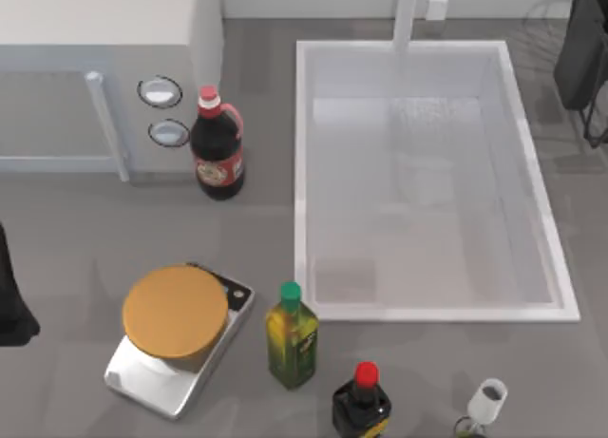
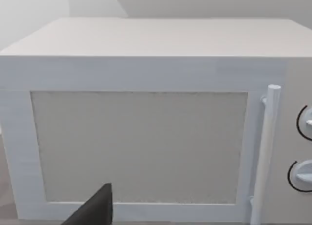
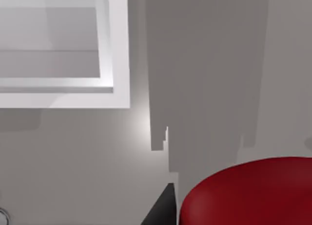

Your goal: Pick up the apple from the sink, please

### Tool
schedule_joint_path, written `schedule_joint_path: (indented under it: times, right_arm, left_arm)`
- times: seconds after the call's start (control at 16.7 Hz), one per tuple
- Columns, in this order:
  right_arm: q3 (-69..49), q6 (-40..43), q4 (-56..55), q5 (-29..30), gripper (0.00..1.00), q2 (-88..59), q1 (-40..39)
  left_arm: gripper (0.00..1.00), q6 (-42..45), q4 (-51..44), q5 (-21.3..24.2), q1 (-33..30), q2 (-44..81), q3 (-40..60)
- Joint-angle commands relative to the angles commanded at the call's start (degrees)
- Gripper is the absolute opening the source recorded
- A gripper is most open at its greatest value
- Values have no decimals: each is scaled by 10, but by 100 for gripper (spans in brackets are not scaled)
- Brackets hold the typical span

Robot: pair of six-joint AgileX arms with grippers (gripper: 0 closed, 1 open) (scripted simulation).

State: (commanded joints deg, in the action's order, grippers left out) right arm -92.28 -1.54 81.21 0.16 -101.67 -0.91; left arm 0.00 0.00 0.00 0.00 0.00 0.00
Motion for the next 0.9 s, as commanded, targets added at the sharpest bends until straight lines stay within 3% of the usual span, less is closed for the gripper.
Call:
schedule_joint_path:
  times: [0.24, 0.66, 0.9]
  right_arm:
    - [99, 32, -33, -1, 0, 70, 32]
    - [112, 35, -37, -2, 0, 78, 33]
    - [167, 34, -102, -2, 0, 67, 33]
  left_arm:
    - [100, 0, 0, 0, 0, 0, 0]
    - [100, 0, 0, 0, 0, 0, 0]
    - [100, 0, 0, 0, 0, 0, 0]
